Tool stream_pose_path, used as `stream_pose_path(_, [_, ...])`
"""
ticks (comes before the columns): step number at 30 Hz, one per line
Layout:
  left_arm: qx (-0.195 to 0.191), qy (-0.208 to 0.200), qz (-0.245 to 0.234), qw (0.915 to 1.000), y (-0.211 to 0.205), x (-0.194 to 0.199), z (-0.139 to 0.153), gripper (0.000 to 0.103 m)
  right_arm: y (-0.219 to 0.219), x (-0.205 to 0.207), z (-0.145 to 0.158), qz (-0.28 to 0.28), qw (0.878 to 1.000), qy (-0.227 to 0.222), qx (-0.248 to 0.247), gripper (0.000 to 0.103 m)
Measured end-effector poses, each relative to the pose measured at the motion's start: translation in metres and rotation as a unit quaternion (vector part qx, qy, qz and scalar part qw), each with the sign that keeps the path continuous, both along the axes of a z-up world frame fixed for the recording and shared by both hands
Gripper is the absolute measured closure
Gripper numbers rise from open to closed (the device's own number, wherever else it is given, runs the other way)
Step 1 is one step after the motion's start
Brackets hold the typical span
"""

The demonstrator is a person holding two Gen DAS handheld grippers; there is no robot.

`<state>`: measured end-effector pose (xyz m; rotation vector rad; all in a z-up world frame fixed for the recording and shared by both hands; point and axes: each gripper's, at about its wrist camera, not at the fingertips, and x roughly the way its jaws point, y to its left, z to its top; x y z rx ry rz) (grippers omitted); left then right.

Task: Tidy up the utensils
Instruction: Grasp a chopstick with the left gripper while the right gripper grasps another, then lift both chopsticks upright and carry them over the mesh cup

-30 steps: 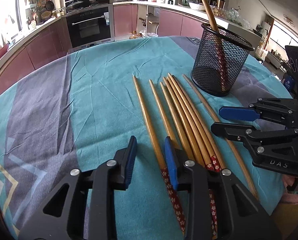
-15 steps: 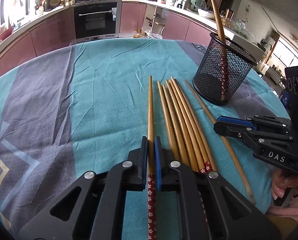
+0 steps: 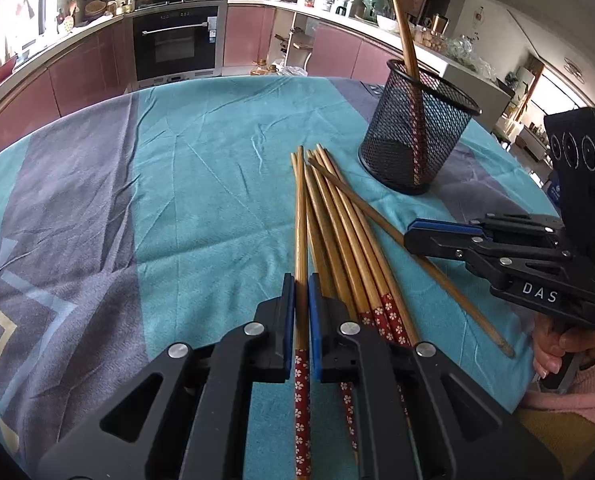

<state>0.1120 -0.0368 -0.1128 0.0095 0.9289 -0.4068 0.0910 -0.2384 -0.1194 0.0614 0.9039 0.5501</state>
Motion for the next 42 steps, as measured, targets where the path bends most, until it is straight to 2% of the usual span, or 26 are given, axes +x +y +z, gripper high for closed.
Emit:
stream_pose_path(7, [0.006,0.008,-0.013,0.9999,-0.001,0.007,-0.005,0.094,0.002,0.005,-0.007,-0.002,1.0,0.008,-0.02,0.095])
stream_pose_path(14, [0.013,0.012,-0.033,0.9993,-0.007,0.019,-0.006,0.092,0.007,0.01,-0.009,0.006,1.0,0.005,-0.027,0.096])
stream_pose_path(22, [0.028,0.004,-0.023,0.9994,-0.011,0.021,-0.003,0.095,-0.003,0.003,0.004,0.004,1.0,-0.015,-0.009,0.097])
stream_pose_path(27, [0.01,-0.016,-0.027,0.9995,-0.007,0.013,0.015,0.096,-0.014,-0.005,0.027,0.007,0.999,-0.046,0.007,0.097])
stream_pose_path(32, [-0.028,-0.043,-0.037,0.998,0.0,0.004,0.047,0.096,-0.027,-0.013,0.049,0.005,0.997,-0.074,0.027,0.097])
stream_pose_path(42, [-0.096,-0.095,-0.056,0.9893,0.005,-0.016,0.106,0.096,-0.052,-0.021,0.084,-0.01,0.991,-0.123,0.055,0.097])
